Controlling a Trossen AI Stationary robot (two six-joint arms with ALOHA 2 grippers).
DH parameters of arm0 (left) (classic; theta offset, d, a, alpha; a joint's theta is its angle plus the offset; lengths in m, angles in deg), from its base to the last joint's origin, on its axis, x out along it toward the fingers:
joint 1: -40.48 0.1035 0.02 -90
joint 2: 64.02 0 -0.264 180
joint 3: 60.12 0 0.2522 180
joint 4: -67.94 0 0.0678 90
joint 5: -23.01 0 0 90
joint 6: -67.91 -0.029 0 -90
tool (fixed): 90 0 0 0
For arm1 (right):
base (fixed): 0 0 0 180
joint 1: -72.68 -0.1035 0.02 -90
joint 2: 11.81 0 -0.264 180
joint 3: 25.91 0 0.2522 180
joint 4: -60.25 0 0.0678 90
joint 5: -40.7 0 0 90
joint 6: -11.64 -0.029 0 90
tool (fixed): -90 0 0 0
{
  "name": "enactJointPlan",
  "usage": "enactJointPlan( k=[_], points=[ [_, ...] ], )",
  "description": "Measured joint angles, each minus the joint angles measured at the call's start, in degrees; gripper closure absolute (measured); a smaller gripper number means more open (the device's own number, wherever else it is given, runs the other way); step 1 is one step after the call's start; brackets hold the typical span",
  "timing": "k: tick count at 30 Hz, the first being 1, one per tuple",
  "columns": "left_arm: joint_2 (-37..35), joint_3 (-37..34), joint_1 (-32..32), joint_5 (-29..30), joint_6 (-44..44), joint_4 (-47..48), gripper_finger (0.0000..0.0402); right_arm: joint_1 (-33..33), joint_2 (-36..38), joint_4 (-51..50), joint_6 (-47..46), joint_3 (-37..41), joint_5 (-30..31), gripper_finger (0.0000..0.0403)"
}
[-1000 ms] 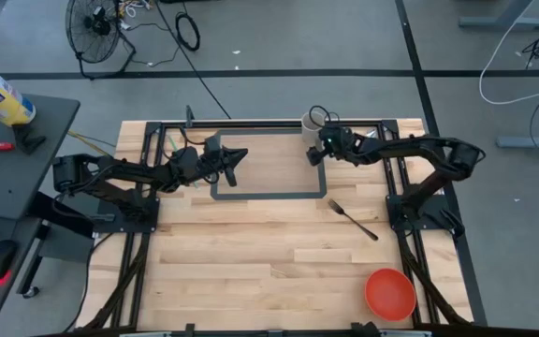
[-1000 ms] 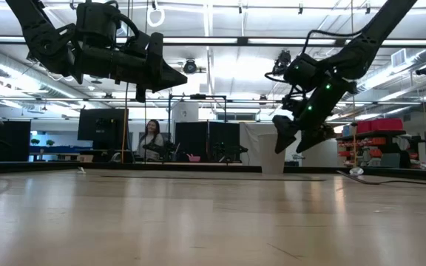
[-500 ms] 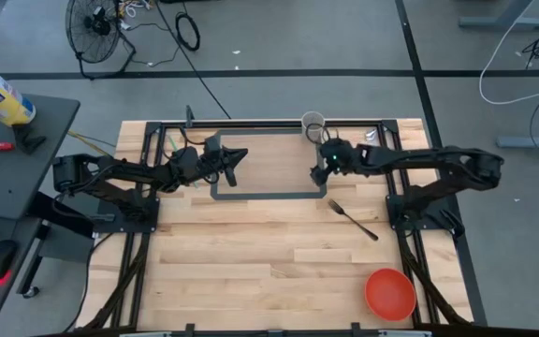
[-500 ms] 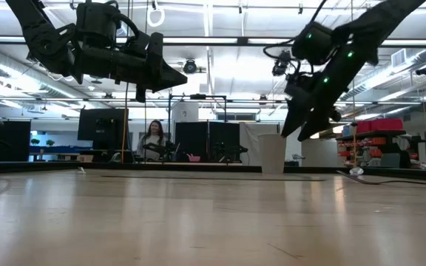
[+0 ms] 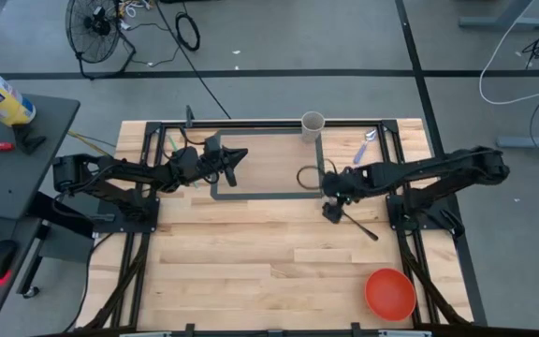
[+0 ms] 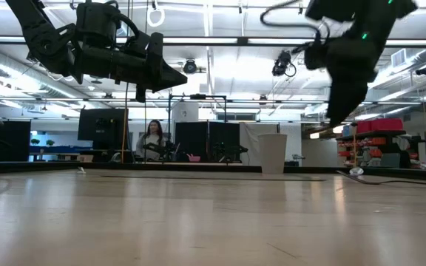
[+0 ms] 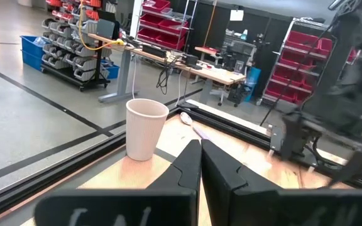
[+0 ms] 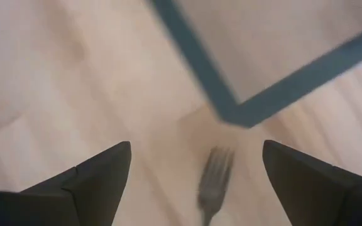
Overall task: Pick & Place Utensil
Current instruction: Put the orange bowl on the transparent mat
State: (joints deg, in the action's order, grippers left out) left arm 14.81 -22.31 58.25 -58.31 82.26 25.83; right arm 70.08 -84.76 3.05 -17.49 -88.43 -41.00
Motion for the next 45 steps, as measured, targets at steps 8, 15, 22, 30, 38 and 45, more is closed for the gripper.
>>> enactJointPlan(
  k=[8,15,22,30,38,45],
  points=[
    [0.0,0.0,0.0,0.0,-0.1,0.2,0.0387,-12.7,0.0,-7.6,9.3,-1.3,-3.5,0.0042],
    [0.0,0.0,0.0,0.0,-1.4,0.5,0.0387,-20.4,0.0,-11.4,4.8,-1.3,-11.7,0.0042],
    [0.0,0.0,0.0,0.0,-2.1,0.7,0.0387,-28.2,0.0,-9.2,-10.2,-1.3,-21.4,0.0042],
    [0.0,0.0,0.0,0.0,-2.1,0.7,0.0387,-39.9,-1.0,-8.5,-16.0,-1.3,-18.4,0.006],
    [0.0,0.0,0.0,0.0,-1.6,0.7,0.0387,-43.9,-6.5,-8.8,-13.2,0.2,-18.4,0.0093],
    [0.0,0.0,0.0,0.0,-1.6,0.7,0.0387,-43.8,-10.2,-4.5,-10.7,0.2,-18.8,0.0112]
  ],
)
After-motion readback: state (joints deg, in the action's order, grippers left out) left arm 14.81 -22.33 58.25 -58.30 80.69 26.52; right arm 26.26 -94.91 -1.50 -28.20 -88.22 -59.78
